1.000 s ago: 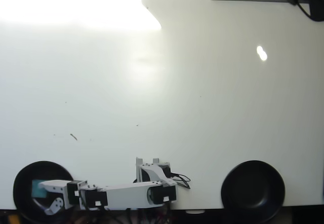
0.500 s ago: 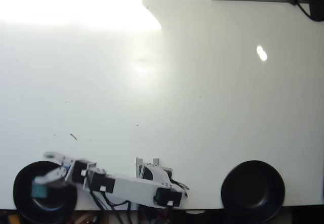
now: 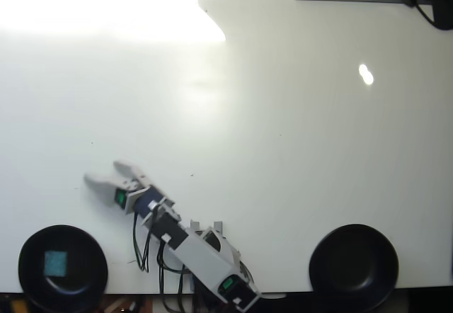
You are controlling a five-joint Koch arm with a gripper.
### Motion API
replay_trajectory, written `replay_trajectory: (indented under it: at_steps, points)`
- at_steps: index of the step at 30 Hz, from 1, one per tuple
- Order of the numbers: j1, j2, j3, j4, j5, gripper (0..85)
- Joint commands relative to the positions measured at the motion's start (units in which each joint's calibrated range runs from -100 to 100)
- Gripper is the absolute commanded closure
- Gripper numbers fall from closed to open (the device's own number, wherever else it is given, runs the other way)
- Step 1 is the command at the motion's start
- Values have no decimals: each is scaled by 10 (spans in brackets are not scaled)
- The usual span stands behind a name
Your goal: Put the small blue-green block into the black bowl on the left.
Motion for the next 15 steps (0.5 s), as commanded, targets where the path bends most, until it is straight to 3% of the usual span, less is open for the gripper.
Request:
replay_trajectory:
  at_steps: [1,15]
  points:
    - [-27,-32,3,0,24,426]
    - [-203,-171,-124,-39,69,425]
